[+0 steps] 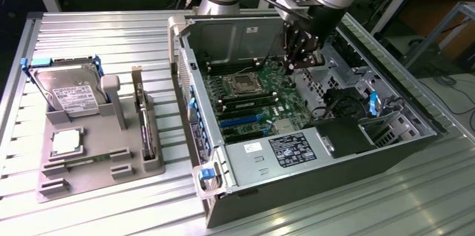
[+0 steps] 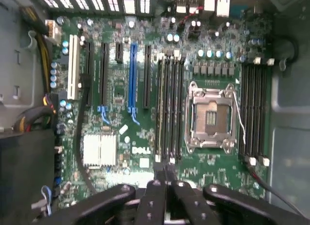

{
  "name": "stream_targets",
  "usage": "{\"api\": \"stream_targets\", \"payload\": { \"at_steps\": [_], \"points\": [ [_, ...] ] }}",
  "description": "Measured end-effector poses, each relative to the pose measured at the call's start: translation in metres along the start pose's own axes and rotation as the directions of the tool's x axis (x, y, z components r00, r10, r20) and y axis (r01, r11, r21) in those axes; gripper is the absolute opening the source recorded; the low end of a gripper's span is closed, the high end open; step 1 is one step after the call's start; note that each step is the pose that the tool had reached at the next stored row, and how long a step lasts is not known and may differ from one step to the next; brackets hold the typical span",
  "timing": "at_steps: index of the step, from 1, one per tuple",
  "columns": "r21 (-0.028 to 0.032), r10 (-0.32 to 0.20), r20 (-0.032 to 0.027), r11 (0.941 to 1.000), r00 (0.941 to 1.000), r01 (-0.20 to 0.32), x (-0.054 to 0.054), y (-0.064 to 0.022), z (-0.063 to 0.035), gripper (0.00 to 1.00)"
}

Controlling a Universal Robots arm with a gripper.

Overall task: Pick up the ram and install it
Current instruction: 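Press down the ram until it locks into place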

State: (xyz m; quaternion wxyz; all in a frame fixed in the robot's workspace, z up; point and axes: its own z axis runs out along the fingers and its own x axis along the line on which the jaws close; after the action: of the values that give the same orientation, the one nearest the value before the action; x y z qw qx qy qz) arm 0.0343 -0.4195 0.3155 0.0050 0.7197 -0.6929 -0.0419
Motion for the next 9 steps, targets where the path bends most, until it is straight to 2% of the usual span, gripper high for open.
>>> {"api": "stream_targets", "payload": {
  "at_steps": [9],
  "points": [
    [0.0,0.0,-0.0001,1.0,1.0,0.0,0.0,0.0,-0.0001,0.1]
  ]
}}
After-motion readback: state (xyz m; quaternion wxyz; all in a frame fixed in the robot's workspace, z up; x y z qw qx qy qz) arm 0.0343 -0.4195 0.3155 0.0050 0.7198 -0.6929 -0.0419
